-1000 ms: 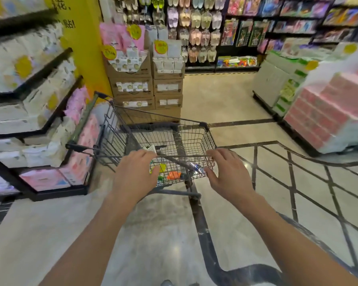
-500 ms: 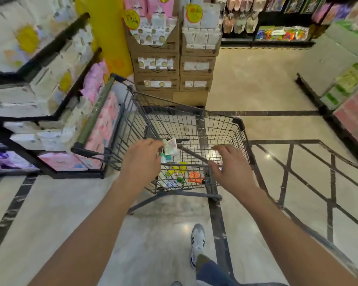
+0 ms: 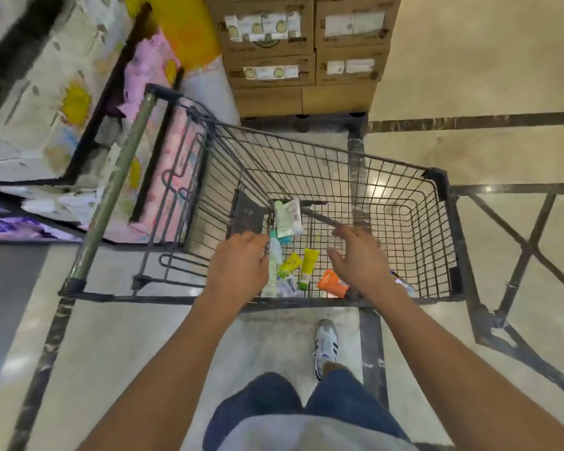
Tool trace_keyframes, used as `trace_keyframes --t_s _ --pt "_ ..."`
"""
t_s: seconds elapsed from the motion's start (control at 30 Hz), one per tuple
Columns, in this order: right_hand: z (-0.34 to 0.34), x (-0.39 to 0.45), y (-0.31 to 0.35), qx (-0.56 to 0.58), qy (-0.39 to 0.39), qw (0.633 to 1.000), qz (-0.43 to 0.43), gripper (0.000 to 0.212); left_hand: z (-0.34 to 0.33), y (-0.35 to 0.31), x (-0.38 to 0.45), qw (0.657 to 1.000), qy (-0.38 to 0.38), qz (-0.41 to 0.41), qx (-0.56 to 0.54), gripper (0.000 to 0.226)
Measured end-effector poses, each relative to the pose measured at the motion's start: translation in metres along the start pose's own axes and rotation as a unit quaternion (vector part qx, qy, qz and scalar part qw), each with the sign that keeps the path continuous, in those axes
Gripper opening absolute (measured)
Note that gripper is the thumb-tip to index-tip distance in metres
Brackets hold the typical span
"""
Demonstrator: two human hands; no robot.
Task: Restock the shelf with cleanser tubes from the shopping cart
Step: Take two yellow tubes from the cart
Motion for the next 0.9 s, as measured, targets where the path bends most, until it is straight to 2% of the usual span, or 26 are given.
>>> trace_keyframes --t_s 0.1,0.23,0.37,0.5,0.63,0.73,0.83,0.9 --pt "-0.026 0.03 -0.021 0.038 0.04 0.998 -0.031 0.041 -0.033 -0.006 0.034 0.999 0.045 0.02 0.007 0.038" --pt "-0.081 0.061 -0.052 0.066 0.119 0.986 -0.093 0.039 -0.098 -0.001 0.087 0.991 0.128 0.029 0.031 0.025" --pt "-0.147 0.085 -0.089 0.073 0.184 0.97 -0.138 0.034 -0.187 0.009 0.139 0.966 0.249 0.056 0.049 0.032" --pt "-0.209 0.104 -0.121 0.1 0.213 0.954 -0.185 0.03 -0.273 0.01 0.176 0.936 0.338 0.076 0.056 0.031" --pt "-0.264 0.116 -0.142 0.101 0.259 0.929 -0.243 0.027 -0.334 0.002 0.205 0.942 0.332 0.019 0.048 0.041" --pt "-0.301 0.121 -0.147 0.119 0.277 0.914 -0.272 0.027 -0.366 0.007 0.213 0.95 0.308 0.001 0.043 0.039" --pt "-0.327 0.124 -0.147 0.147 0.24 0.906 -0.317 0.025 -0.385 0.016 0.215 0.959 0.278 0.016 0.056 0.047" --pt "-0.341 0.125 -0.148 0.138 0.198 0.908 -0.342 0.034 -0.392 0.019 0.217 0.961 0.262 0.003 0.086 0.048"
Point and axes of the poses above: each hand's wrist, its own x-axis towards the middle knuckle, its own z-axis out of the back of the hand, y = z × x, the point moved 2 cm from there along x, towards the middle knuckle, and after that the axes turned 13 degrees about z, right-handed, at the moved point
